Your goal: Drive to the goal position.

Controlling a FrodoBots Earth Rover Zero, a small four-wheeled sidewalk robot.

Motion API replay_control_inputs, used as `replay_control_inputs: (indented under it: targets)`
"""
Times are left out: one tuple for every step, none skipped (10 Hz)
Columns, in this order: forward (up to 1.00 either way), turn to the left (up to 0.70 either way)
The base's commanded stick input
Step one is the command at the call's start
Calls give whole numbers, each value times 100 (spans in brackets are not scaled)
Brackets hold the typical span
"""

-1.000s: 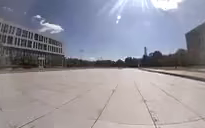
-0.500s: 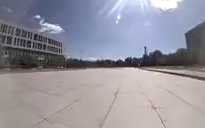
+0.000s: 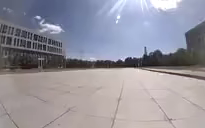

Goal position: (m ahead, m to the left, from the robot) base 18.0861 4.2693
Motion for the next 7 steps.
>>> replay_control_inputs:
  targets:
    - [70,-23]
    - [70,1]
    - [70,1]
    - [70,1]
    - [70,1]
    - [70,1]
    - [70,1]
